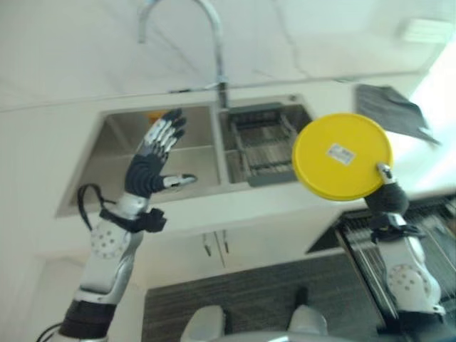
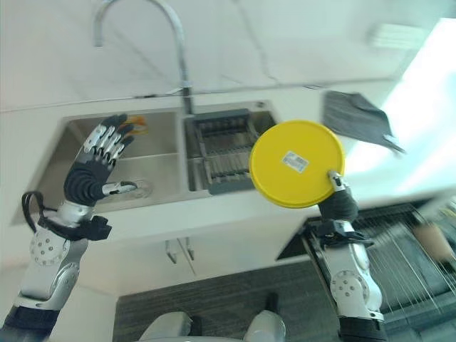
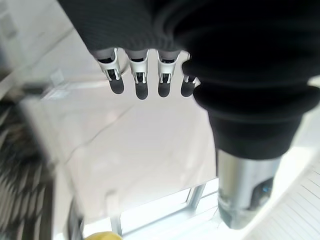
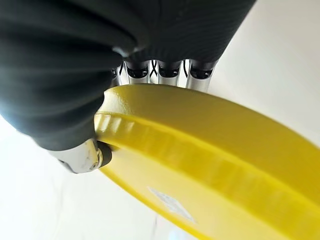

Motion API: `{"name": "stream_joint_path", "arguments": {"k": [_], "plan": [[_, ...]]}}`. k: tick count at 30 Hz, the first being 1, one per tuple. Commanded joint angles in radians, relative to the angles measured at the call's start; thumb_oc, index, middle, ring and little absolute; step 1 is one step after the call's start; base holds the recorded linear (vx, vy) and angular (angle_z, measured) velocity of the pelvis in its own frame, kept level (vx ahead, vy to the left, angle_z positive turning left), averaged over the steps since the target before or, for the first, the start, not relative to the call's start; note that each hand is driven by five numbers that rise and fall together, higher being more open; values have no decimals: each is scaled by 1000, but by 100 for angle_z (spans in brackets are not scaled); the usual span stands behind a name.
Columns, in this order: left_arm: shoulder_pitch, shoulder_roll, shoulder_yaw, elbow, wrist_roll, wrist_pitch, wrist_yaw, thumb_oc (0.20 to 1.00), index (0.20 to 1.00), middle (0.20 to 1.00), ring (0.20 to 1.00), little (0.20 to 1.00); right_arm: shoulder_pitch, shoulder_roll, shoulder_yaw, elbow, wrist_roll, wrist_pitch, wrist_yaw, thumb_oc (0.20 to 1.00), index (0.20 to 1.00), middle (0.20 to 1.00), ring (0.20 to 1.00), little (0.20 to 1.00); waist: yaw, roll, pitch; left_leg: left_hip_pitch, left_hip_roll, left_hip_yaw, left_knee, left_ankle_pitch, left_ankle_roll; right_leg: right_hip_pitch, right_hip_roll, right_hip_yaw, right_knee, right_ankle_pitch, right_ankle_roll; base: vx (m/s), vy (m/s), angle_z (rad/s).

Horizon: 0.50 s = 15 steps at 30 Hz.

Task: Place the dishes in the dishwasher.

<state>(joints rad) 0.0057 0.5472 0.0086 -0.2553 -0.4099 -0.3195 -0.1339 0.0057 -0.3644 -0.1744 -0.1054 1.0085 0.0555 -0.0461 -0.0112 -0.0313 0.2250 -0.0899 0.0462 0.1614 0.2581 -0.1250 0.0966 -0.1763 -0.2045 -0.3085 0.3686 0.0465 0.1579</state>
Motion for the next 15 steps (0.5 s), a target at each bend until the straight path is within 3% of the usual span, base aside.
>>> {"name": "stream_joint_path", "arguments": {"k": [1, 4, 7, 10, 13, 15], "plan": [[-34, 37, 24, -106, 60, -104, 76, 1000, 1000, 1000, 1000, 1000, -153, -45, -18, -51, 92, -133, 94, 200, 200, 200, 200, 200, 44, 12, -26, 253, -15, -86, -345, 57, -78, 155, 30, -10, -10, -22, 11, -292, 76, -47], [-60, 22, 19, -112, 64, -100, 75, 1000, 1000, 1000, 1000, 1000, -179, -25, -38, -62, 96, -151, 115, 200, 200, 200, 200, 200, 96, -10, -39, 185, -20, -36, -345, 96, -90, 293, 35, -61, -94, -91, 5, -205, -53, -78], [-72, 35, 9, -112, 65, -90, 58, 1000, 1000, 1000, 1000, 1000, -167, -8, -40, -104, 97, -140, 81, 200, 200, 200, 200, 200, 106, -24, -53, 169, -24, -22, -345, 103, -97, 357, 32, -56, -169, -96, 10, -111, -152, -83], [-82, 58, 5, -123, 53, -85, 51, 1000, 1000, 1000, 1000, 1000, -123, 25, -42, -158, 100, -131, 72, 200, 200, 200, 200, 200, 97, -29, -64, 170, -1, -15, -345, 99, -112, 383, -23, -52, -241, -51, 23, -182, -346, -80], [-103, 69, -25, -129, 79, -87, 85, 1000, 1000, 1000, 1000, 1000, -109, 46, -15, -191, 84, -145, 65, 200, 200, 200, 200, 200, 70, -30, -61, 188, 55, 27, -345, 95, -153, 380, -134, -74, -331, 60, 67, -264, -511, -78], [-128, 64, -50, -125, 97, -83, 107, 1000, 1000, 1000, 1000, 1000, -113, 48, -6, -191, 77, -150, 50, 200, 200, 200, 200, 200, 59, -25, -61, 186, 97, 41, -345, 103, -176, 373, -134, -78, -355, 47, 74, -254, -507, -103]]}}
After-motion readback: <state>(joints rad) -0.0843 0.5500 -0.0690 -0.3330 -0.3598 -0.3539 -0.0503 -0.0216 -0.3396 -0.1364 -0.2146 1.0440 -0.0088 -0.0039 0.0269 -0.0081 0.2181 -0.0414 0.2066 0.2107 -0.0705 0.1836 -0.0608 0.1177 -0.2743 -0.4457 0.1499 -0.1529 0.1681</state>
